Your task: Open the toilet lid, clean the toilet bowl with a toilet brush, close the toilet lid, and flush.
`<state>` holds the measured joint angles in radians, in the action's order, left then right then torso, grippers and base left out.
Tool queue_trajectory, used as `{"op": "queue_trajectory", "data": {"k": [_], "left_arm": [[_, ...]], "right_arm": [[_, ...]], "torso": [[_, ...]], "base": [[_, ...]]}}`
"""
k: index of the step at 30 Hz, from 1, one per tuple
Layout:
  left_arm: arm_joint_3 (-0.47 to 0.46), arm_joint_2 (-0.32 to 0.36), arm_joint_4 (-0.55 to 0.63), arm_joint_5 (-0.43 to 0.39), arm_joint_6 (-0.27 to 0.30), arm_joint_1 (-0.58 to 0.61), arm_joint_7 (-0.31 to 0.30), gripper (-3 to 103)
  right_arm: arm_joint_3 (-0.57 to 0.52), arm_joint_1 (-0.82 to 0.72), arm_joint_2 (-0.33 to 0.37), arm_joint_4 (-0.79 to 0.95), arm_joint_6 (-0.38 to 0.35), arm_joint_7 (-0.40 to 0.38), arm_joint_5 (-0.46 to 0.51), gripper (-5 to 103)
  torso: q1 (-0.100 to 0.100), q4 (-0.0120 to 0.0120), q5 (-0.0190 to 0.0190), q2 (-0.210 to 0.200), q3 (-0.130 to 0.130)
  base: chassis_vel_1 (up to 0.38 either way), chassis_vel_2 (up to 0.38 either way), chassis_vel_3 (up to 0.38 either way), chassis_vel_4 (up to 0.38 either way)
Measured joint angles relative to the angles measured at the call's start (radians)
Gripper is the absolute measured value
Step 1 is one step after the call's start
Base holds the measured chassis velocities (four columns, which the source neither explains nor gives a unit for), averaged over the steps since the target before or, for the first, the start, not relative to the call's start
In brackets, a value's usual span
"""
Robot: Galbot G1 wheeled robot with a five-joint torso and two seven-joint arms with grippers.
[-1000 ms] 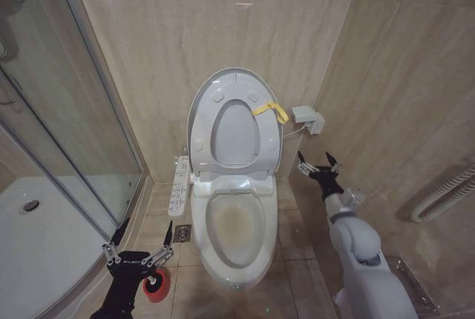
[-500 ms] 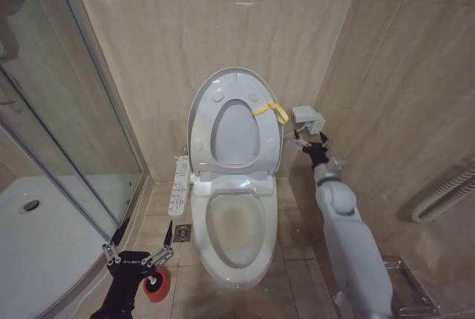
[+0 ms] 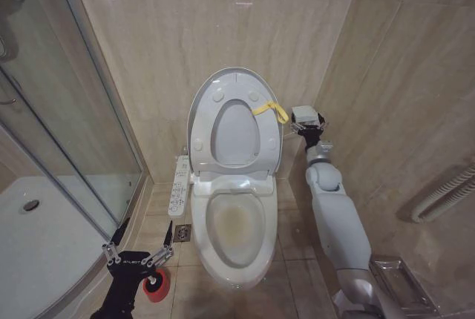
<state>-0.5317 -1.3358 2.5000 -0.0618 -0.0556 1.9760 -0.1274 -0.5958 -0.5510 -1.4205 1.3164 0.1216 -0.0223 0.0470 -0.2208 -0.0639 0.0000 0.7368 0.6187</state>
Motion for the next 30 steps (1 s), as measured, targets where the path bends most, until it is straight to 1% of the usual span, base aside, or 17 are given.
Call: {"op": "queue_trajectory", "data": {"k": [1,2,3,5,7,8,11,16,22,26,27,30], "left_arm": [[0.0,0.0,0.0,0.0,0.0,0.0,0.0,100],[0.0,0.0,0.0,0.0,0.0,0.0,0.0,100],[0.0,0.0,0.0,0.0,0.0,0.0,0.0,100],[0.0,0.0,0.0,0.0,0.0,0.0,0.0,100],[0.0,0.0,0.0,0.0,0.0,0.0,0.0,100],[0.0,0.0,0.0,0.0,0.0,0.0,0.0,100],[0.0,0.0,0.0,0.0,0.0,0.0,0.0,100],[0.0,0.0,0.0,0.0,0.0,0.0,0.0,100],[0.0,0.0,0.0,0.0,0.0,0.0,0.0,100],[0.0,0.0,0.0,0.0,0.0,0.0,0.0,100],[0.0,0.0,0.0,0.0,0.0,0.0,0.0,100],[0.0,0.0,0.0,0.0,0.0,0.0,0.0,100]], "right_arm": [[0.001,0.003,-0.002,-0.005,0.006,-0.006,-0.006,100],[0.005,0.012,-0.005,-0.021,0.032,-0.015,-0.018,100],[0.005,0.012,-0.005,-0.021,0.032,-0.015,-0.018,100],[0.005,0.032,-0.011,-0.053,0.079,-0.024,-0.04,100],[0.005,0.052,-0.019,-0.081,0.109,-0.036,-0.07,100],[0.005,0.052,-0.019,-0.081,0.109,-0.036,-0.07,100],[0.008,0.084,-0.033,-0.123,0.137,-0.053,-0.121,100],[0.027,0.118,-0.053,-0.156,0.139,-0.074,-0.146,100],[0.037,0.149,-0.063,-0.171,0.142,-0.074,-0.161,100],[0.062,0.158,-0.058,-0.164,0.141,-0.062,-0.149,100],[0.071,0.158,-0.054,-0.157,0.14,-0.056,-0.14,100],[0.092,0.151,-0.041,-0.132,0.132,-0.042,-0.114,100]], "torso": [[0.0,0.0,-0.0001,0.0,0.0],[0.0,0.0,-0.0001,0.0,0.0],[0.0,0.0,-0.0001,0.0,0.0],[0.0,-0.0003,-0.0001,0.0,0.0],[0.0,-0.0001,0.0,0.0,0.0],[0.0,-0.0001,0.0,0.0,0.0],[0.0,0.0,-0.0002,0.0,0.0],[0.0,0.0001,-0.0001,0.0,0.0],[0.0,-0.0001,-0.0001,0.0,0.0],[0.0,0.0001,-0.0001,0.0,0.0],[0.0,-0.0004,0.0,0.0,0.0],[0.0,-0.0003,-0.0002,0.0,0.0]], "base": [[0.0,0.0,0.0,0.0],[0.0,0.0,0.0,0.0],[0.0,0.0,0.0,0.0],[0.0,0.0,0.0,0.0],[0.0,0.0,0.0,0.0],[0.0,0.0,0.0,0.0],[0.0,0.0,0.0,0.0],[0.0,0.0,0.0,0.0],[0.0,0.0,0.0,0.0],[0.0,0.0,0.0,0.0],[0.0,0.0,0.0,0.0],[0.0,0.0,0.0,0.0]]}}
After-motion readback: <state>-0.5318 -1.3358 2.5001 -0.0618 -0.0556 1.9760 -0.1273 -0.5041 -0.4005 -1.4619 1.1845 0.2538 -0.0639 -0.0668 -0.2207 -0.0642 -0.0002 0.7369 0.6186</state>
